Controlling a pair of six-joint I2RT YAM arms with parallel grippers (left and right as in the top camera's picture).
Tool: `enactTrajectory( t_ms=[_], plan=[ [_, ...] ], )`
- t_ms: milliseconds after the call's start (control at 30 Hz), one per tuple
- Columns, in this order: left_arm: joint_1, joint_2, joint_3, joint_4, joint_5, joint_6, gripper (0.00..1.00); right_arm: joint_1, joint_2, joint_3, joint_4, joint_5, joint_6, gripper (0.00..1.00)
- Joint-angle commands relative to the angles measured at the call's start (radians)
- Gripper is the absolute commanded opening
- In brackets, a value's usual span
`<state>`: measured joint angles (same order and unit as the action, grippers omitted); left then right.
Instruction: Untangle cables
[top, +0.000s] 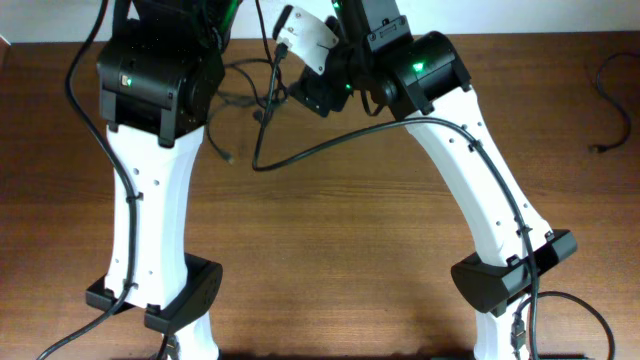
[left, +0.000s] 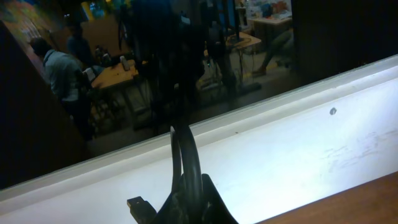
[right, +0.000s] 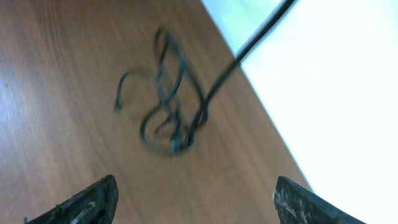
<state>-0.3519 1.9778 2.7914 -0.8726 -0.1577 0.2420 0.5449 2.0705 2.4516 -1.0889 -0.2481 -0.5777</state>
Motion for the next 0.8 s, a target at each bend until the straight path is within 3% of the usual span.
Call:
enactTrajectory(
  t_ms=[0,233,367,567,767],
  plan=[
    [0.002,-0.043,0.008,-0.003,0.011,-0.020,0.03,0.005,-0.020,0.013,0.020,-0.114,-0.043,0.79],
    [-0.033,-0.047,0.008,0.017,0.029,-0.047,0.02,0.007,-0.020,0.011,0.010,-0.179,-0.029,0.79],
    [-0.052,-0.054,0.008,0.067,0.029,-0.047,0.02,0.011,-0.020,0.011,0.050,-0.176,0.094,0.80],
    [-0.054,-0.066,0.008,0.102,0.029,-0.051,0.02,0.011,-0.020,0.010,0.204,0.230,0.975,0.76],
    [-0.054,-0.082,0.008,0.151,-0.024,-0.051,0.02,0.011,-0.015,0.008,0.206,0.306,1.364,0.76]
  ],
)
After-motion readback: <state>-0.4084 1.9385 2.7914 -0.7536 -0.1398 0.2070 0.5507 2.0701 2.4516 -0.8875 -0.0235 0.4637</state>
